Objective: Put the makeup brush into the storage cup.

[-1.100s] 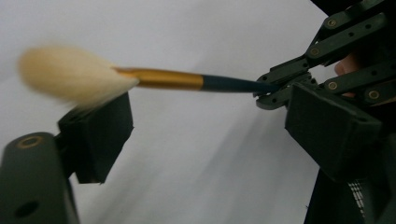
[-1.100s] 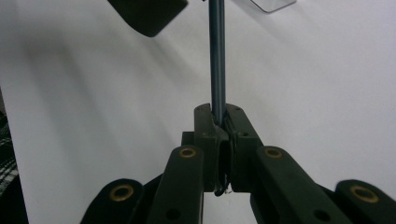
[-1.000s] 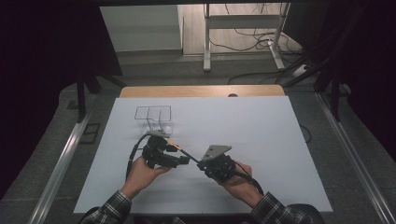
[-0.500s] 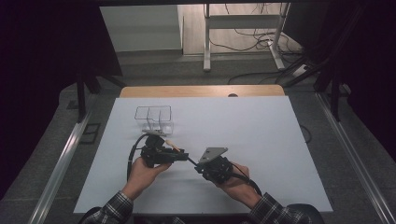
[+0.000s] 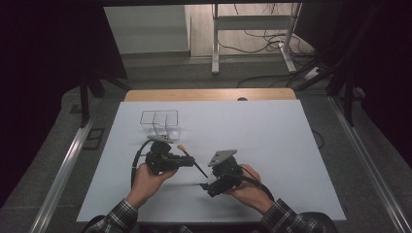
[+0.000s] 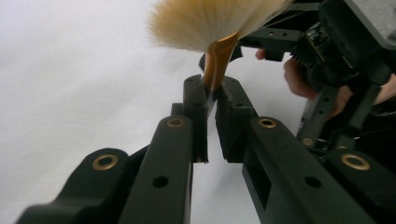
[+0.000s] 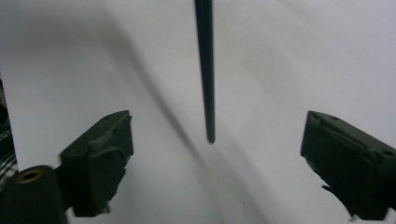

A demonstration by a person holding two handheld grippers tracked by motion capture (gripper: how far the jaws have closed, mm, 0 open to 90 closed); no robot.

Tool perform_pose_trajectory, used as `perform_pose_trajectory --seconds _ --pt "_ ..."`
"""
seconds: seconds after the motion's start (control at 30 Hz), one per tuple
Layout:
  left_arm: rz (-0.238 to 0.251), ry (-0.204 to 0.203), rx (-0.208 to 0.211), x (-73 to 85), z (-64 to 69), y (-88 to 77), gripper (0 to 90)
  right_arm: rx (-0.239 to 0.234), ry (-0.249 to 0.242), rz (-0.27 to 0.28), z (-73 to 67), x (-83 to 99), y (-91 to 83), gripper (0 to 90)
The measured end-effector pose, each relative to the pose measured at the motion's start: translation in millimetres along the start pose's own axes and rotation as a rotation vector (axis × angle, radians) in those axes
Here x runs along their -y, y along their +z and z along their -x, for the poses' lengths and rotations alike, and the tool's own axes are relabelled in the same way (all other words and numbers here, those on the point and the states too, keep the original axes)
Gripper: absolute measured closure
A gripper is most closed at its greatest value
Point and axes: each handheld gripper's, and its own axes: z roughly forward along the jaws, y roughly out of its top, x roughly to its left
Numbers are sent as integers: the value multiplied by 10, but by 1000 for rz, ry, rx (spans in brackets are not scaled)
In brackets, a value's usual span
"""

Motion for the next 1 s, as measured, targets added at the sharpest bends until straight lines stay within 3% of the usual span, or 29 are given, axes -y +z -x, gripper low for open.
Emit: perform_pose_trajectory --seconds 0.4,1.0 --pt "4 23 -69 9 -6 -65 829 -8 -8 -20 47 34 -9 28" --pt "35 52 -147 46 -43 -212 829 -17 30 -36 185 108 -101 12"
